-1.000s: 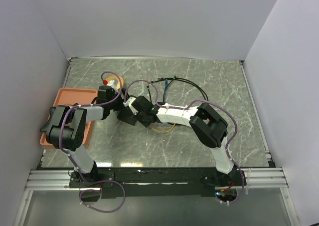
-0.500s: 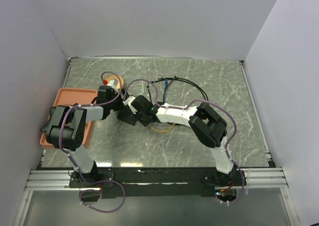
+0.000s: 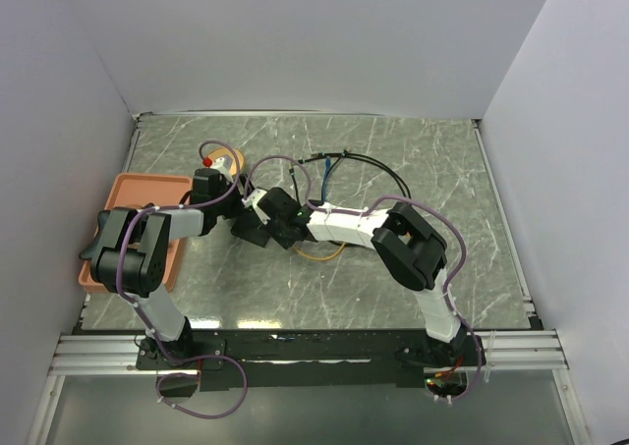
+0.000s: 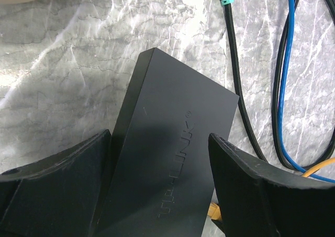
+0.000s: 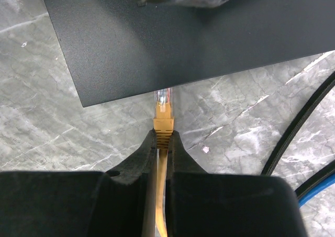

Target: Insert the plug into the switch port

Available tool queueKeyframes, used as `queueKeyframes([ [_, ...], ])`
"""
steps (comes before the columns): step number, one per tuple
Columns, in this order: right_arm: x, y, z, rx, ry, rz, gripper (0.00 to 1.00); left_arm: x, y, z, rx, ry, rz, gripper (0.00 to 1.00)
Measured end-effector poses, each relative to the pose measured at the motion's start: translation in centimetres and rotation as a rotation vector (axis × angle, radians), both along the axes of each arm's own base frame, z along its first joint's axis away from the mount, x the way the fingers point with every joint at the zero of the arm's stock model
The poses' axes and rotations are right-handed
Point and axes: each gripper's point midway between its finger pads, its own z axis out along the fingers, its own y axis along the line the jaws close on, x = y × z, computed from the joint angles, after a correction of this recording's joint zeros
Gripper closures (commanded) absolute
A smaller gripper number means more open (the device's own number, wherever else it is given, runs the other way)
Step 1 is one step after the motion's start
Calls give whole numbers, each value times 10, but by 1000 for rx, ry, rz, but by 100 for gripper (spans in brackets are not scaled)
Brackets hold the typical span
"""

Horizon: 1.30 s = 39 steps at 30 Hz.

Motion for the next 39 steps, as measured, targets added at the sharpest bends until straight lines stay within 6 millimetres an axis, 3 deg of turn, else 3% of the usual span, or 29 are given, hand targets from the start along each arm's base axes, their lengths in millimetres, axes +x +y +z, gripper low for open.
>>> queueKeyframes([
  [23, -7, 13, 2, 31, -5, 18, 100, 1, 1, 0, -2, -1, 2, 21],
  [39, -11, 16, 2, 57, 20, -9, 100, 0, 5, -3, -9, -13, 19, 30],
])
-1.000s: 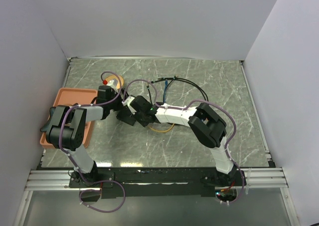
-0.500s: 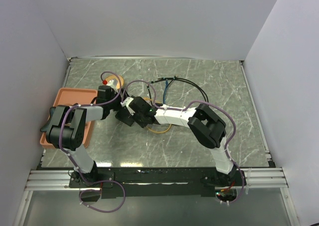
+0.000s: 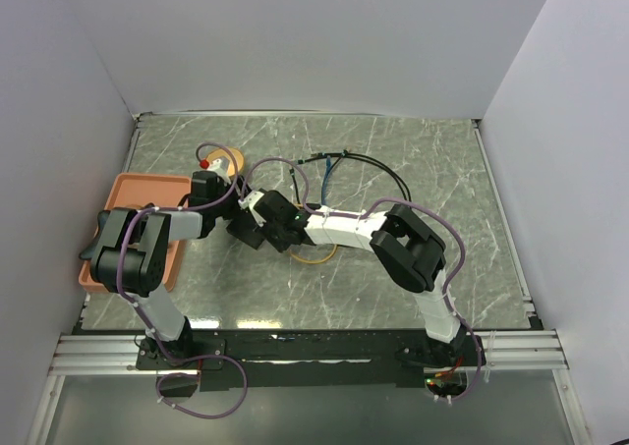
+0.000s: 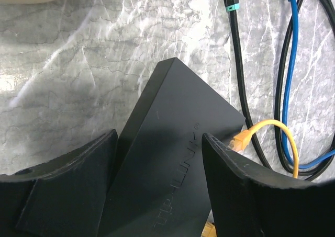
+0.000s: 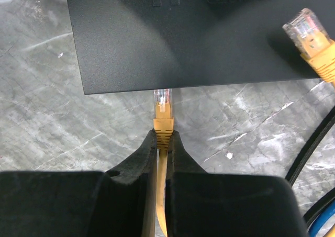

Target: Insert the plug into the switch port

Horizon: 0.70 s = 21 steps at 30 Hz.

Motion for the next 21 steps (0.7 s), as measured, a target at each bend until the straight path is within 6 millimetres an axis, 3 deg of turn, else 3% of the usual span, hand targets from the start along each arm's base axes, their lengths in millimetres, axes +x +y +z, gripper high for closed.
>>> queueKeyframes([
  [21, -10, 8, 4, 43, 27, 49, 100, -3, -2, -1, -35, 13, 12, 31],
])
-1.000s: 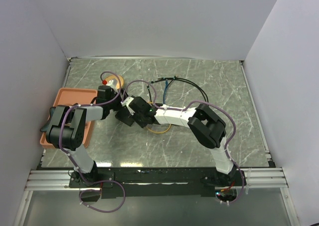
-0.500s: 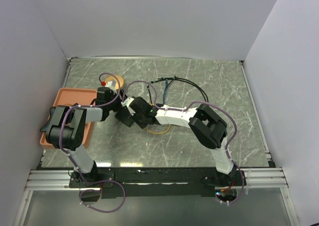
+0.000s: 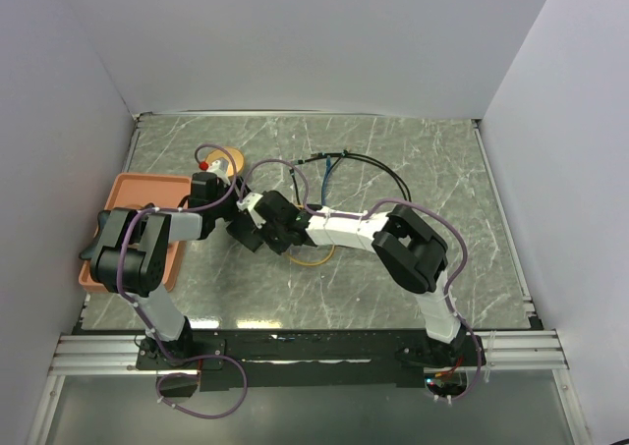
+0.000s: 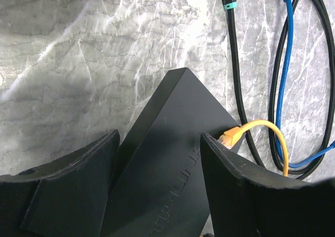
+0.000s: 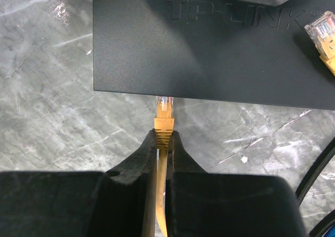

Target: Insert the plug into the switch port

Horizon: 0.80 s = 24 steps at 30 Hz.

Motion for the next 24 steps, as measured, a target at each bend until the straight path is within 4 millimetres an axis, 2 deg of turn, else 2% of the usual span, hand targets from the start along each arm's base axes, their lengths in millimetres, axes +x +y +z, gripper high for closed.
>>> queueKeyframes([
  [12, 5, -1, -3, -60, 19, -66, 100, 0, 2, 0, -4, -2, 16, 32],
  [24, 4, 0, -5, -51, 34, -136, 100, -9, 9, -1, -10, 8, 54, 36],
])
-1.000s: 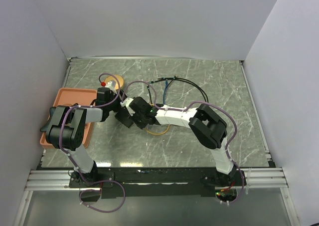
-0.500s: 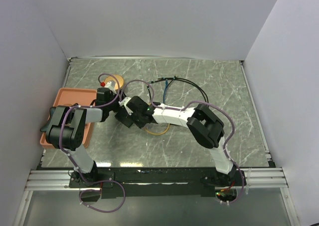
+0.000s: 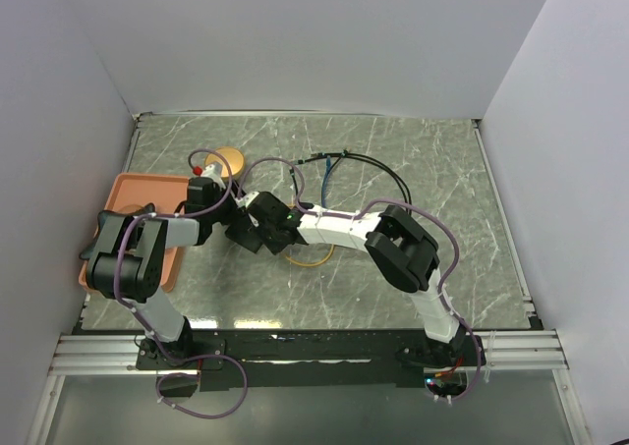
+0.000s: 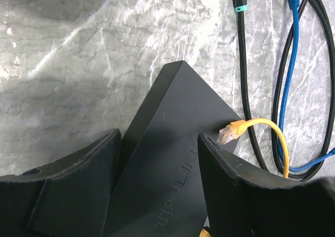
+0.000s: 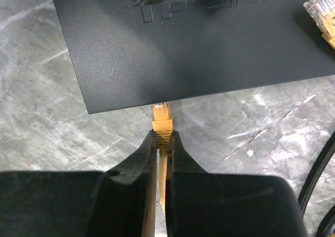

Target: Insert the plug into the switch port

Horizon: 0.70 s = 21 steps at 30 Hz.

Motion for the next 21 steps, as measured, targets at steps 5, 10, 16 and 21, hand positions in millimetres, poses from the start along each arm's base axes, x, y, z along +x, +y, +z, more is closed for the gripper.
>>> queueKeyframes([
  [5, 0, 0, 0, 1, 2, 4, 100, -2, 1, 0, -3, -12, 4, 36],
  [10, -1, 1, 0, 2, 5, 18, 100, -4, 2, 0, -4, -18, 4, 36],
  [16, -2, 1, 0, 16, 26, 32, 100, -6, 2, 0, -5, -19, 2, 38],
  [21, -3, 2, 0, 18, 32, 61, 100, -9, 3, -1, -8, -6, -7, 46],
])
